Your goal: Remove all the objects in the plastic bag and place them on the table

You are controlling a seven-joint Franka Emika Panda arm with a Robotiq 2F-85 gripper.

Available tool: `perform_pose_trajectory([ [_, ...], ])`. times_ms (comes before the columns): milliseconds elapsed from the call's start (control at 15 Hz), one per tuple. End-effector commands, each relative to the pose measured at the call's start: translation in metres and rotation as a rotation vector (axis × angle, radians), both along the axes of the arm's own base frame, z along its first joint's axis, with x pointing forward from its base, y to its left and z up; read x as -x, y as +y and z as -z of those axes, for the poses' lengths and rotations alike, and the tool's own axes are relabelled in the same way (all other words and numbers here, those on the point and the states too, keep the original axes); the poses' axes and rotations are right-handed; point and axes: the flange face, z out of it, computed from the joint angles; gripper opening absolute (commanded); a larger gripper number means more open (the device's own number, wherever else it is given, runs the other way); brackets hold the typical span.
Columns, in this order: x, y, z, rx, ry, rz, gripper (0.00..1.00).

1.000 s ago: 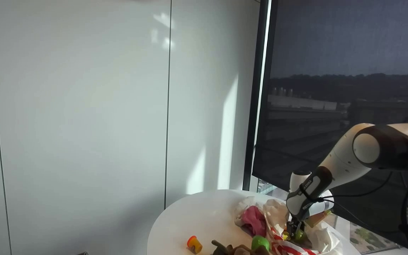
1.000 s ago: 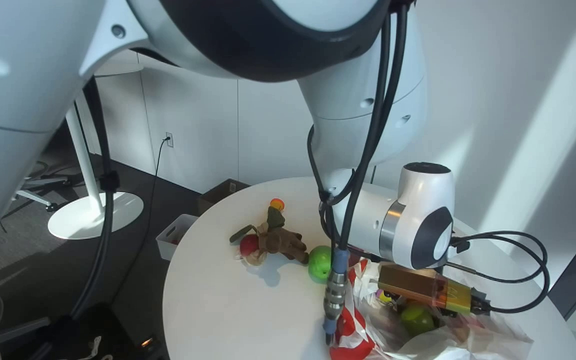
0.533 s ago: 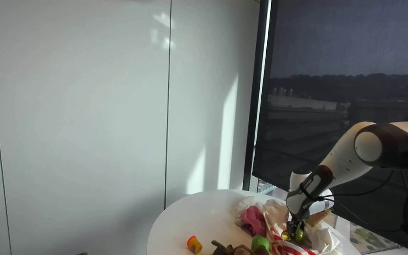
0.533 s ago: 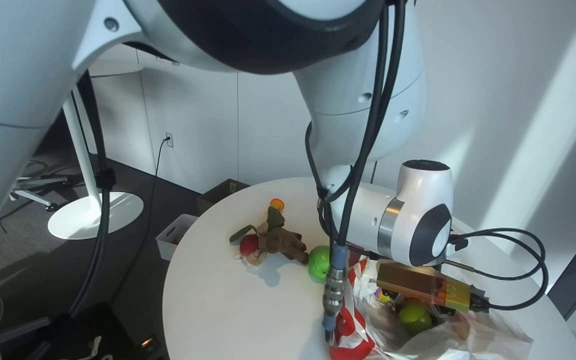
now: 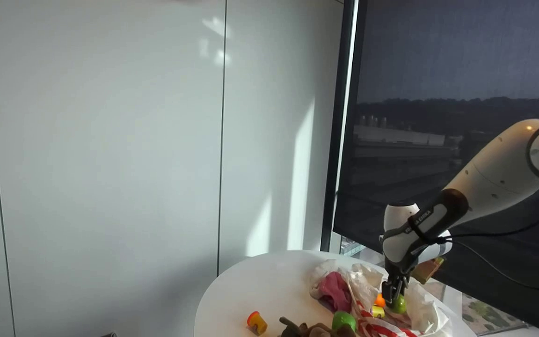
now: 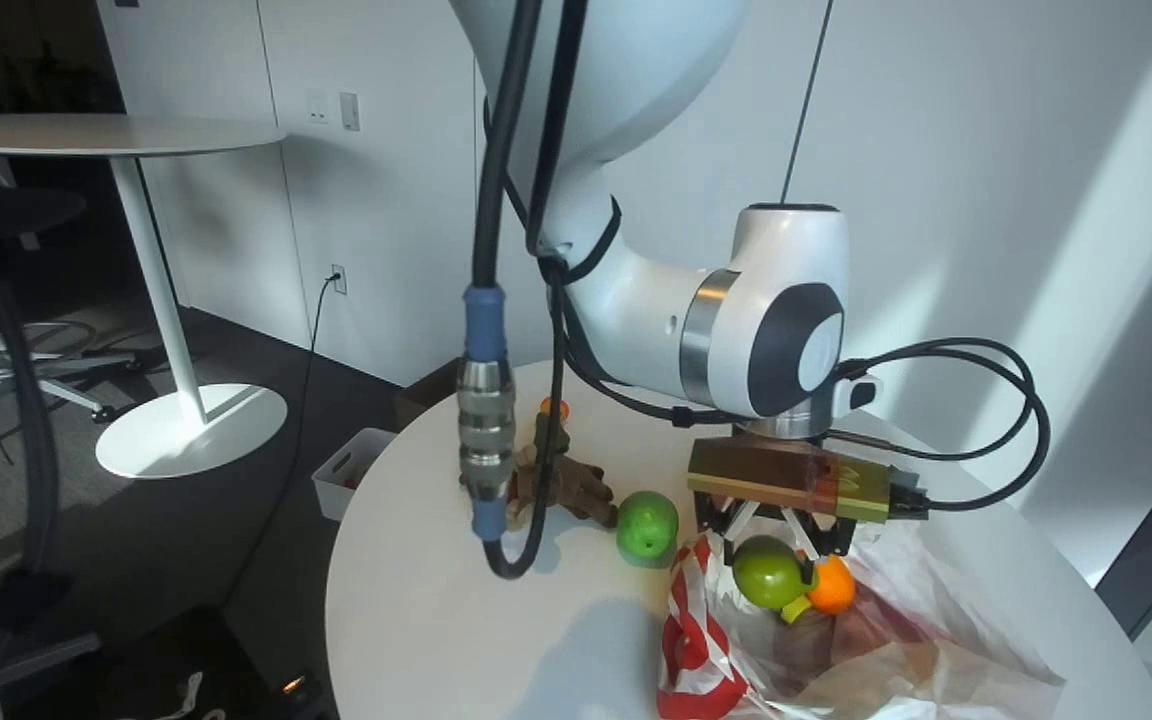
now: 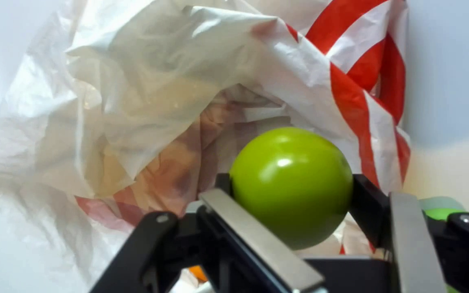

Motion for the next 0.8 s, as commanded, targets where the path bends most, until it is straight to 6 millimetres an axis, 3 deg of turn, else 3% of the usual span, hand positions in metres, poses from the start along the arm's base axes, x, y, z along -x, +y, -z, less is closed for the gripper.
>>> perform_pose_trajectory([
  [0,0.047,0.056,-0.018,-0.047,0.099,-0.172,0.48],
  [267,0.057,0.115,0.009,-0.082,0.187,-0.371,0.48],
  [533,0.052,0.141,0.039,-0.031,0.171,-0.460,0.48],
  [733,0.042,0.145,0.061,-0.008,0.117,-0.520,0.48],
])
